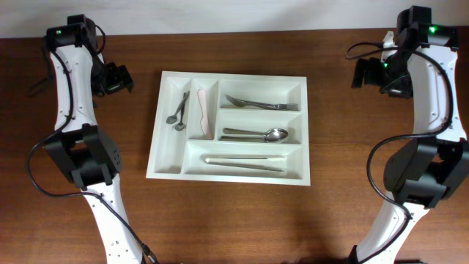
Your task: Pack container
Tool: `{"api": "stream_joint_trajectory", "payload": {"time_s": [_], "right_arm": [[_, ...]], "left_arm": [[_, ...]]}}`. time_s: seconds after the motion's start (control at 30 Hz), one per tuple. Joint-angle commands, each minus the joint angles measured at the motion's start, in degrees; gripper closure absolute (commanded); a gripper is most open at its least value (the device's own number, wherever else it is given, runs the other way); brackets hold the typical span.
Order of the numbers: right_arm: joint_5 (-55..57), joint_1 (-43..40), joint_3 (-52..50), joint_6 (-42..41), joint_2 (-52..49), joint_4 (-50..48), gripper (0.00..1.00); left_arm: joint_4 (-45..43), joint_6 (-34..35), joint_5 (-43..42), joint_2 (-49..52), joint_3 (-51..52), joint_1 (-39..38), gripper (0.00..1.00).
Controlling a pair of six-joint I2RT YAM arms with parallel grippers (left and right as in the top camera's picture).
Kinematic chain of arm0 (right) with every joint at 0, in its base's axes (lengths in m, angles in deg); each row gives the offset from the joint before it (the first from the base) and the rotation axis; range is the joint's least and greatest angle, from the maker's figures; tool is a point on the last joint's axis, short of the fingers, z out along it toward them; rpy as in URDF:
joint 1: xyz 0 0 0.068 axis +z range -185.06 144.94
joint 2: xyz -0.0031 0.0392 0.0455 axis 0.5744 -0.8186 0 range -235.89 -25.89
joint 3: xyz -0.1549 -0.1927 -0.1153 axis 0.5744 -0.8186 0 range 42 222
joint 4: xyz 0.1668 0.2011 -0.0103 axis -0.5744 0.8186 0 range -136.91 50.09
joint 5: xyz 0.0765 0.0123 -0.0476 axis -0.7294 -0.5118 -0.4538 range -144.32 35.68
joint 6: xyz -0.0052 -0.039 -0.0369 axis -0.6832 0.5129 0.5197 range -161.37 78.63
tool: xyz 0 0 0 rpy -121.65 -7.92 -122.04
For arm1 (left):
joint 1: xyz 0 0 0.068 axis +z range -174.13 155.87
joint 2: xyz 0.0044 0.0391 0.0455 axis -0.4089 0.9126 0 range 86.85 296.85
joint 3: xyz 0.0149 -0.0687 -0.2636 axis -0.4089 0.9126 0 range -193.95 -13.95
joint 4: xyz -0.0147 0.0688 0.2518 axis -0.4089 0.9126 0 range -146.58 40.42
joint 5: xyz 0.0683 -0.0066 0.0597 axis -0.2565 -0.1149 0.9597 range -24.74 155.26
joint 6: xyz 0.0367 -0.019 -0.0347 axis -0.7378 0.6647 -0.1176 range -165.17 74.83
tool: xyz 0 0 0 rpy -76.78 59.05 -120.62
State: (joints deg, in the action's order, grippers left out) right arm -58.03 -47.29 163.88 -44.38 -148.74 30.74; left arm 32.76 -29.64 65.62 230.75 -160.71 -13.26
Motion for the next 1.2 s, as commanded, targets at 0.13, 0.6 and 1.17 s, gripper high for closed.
{"api": "stream_joint_trajectory", "payload": {"time_s": [0.13, 0.6, 1.17], "right_arm": [[0.09, 0.20, 0.59, -0.28, 0.87, -0.07, 0.01], [0.09, 0.20, 0.59, -0.28, 0.87, -0.07, 0.01], [0.09, 0.20, 0.59, -0.28, 0.87, -0.07, 0.01]], "left_arm": [[-5.49, 10.62, -0.81, -14.69, -1.03, -0.68, 0.01], [-25.38, 10.54, 14.58, -52.26, 28.37, -3.76, 0.01], [-61.37, 4.85, 11.06, -92.45, 86.95, -5.27, 0.01]]}}
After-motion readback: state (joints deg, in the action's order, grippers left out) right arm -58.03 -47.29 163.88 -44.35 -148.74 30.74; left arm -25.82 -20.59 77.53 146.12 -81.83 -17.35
